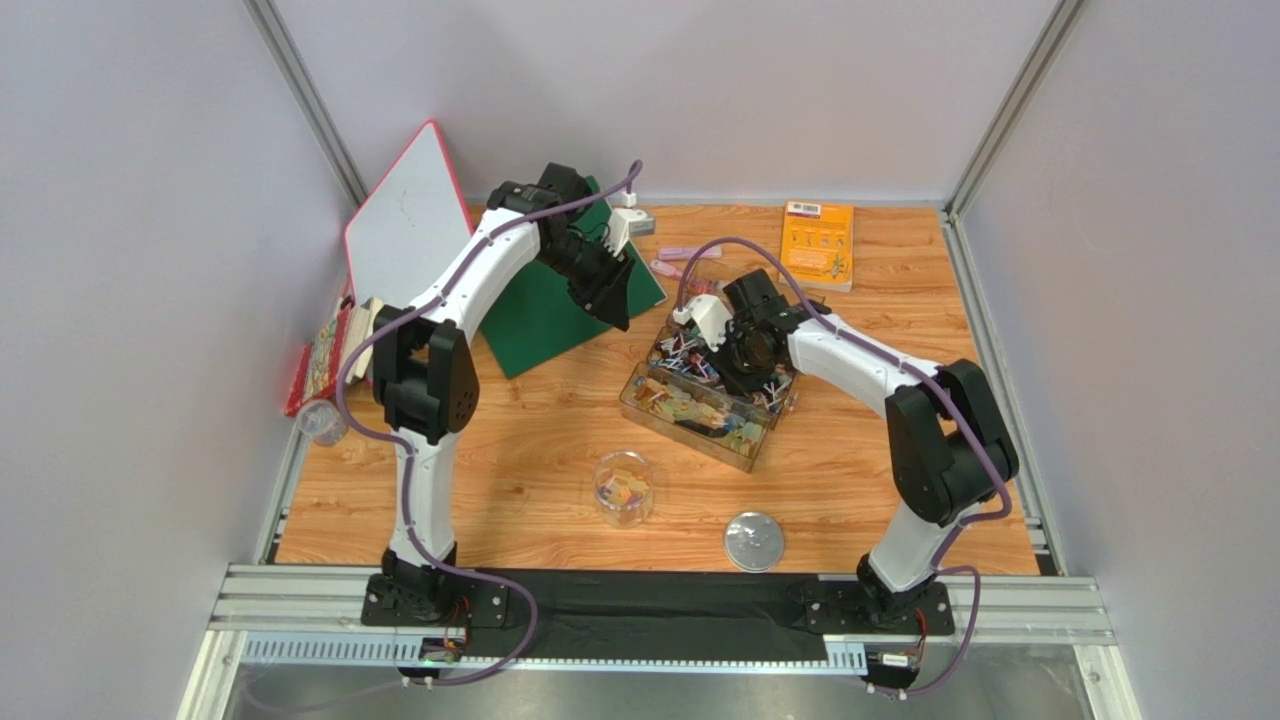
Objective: Pack the candies
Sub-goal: Scoop the fake candies from the storage box, then place the fake candies in the packing bottle.
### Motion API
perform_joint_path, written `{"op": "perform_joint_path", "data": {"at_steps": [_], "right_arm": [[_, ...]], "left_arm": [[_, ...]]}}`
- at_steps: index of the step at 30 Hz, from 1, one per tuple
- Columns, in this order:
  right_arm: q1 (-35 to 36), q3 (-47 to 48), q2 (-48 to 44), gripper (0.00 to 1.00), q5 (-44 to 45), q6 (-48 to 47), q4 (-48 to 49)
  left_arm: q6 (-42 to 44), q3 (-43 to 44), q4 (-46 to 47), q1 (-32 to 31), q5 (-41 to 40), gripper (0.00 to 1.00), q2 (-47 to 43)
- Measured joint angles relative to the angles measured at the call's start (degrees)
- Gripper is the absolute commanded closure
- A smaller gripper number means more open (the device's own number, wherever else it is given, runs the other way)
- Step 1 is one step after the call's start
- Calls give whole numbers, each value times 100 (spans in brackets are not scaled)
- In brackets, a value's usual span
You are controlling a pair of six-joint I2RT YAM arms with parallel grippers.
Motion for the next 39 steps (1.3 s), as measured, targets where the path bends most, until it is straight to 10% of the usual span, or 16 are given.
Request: {"op": "perform_joint_path", "data": {"at_steps": [21,39], "right_arm": [[-492,-1904,-1410,100,-848,76,1971],[-573,-1631,-2894,100,-1403,-1486,11]], "left_arm": [[229,42,-356,0,-350,59,-188],[98,-1298,245,2,-1668,57,-1801]]}}
